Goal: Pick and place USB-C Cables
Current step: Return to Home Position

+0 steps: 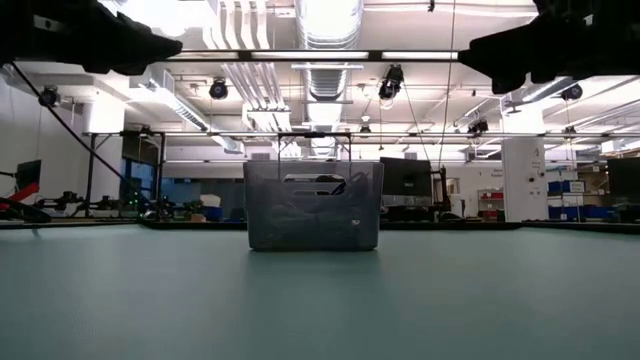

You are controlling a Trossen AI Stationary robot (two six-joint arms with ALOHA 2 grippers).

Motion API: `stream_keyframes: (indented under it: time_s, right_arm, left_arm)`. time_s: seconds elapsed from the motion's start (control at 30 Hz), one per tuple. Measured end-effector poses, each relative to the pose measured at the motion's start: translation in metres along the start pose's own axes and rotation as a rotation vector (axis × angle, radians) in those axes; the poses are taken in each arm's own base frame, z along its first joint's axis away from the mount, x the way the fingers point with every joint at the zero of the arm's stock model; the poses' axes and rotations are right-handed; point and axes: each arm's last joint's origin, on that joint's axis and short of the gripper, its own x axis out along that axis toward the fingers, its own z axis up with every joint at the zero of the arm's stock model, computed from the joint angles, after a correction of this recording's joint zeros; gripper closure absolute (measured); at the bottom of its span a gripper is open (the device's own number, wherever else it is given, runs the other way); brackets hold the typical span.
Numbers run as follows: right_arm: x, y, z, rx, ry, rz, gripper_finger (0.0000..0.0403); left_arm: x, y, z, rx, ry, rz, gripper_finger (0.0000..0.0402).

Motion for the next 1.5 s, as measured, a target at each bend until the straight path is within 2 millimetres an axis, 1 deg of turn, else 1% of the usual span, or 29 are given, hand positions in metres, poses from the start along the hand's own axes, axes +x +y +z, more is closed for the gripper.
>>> stream_keyframes:
  time_s: [0.3,0.37,0.5,0.63,0.8,0.97,1.13,1.27,1.5]
  right_arm:
    - [-0.014,-0.001,-0.006,0.008,-0.039,-0.013,0.0248]
    - [-0.016,-0.002,-0.008,0.012,-0.034,-0.046,0.0251]
    - [-0.020,-0.003,-0.018,0.007,0.016,-0.111,0.0255]
    - [-0.023,-0.003,-0.025,0.001,0.013,-0.132,0.0260]
    - [-0.025,-0.004,-0.021,-0.014,-0.016,-0.140,0.0266]
    - [-0.031,-0.007,-0.013,-0.032,-0.084,-0.160,0.0273]
    - [-0.035,-0.011,-0.008,-0.076,-0.115,-0.228,0.0281]
    - [-0.039,-0.015,-0.004,-0.102,-0.142,-0.267,0.0289]
    - [-0.048,-0.019,-0.003,-0.103,-0.148,-0.285,0.0301]
  left_arm:
    - [-0.008,0.000,-0.012,-0.032,-0.005,0.002,0.0400]
    - [-0.009,0.000,-0.015,-0.042,-0.006,0.002,0.0400]
    - [-0.012,0.000,-0.021,-0.055,-0.009,0.003,0.0400]
    - [-0.015,0.000,-0.025,-0.064,-0.029,0.009,0.0400]
    - [-0.017,0.000,-0.027,-0.071,-0.044,0.014,0.0400]
    - [-0.019,-0.001,-0.035,-0.068,-0.037,0.011,0.0400]
    - [-0.021,-0.002,-0.042,-0.081,-0.058,0.033,0.0400]
    - [-0.022,-0.003,-0.045,-0.080,-0.052,0.033,0.0400]
    - [-0.022,-0.002,-0.045,-0.128,-0.056,0.032,0.0400]
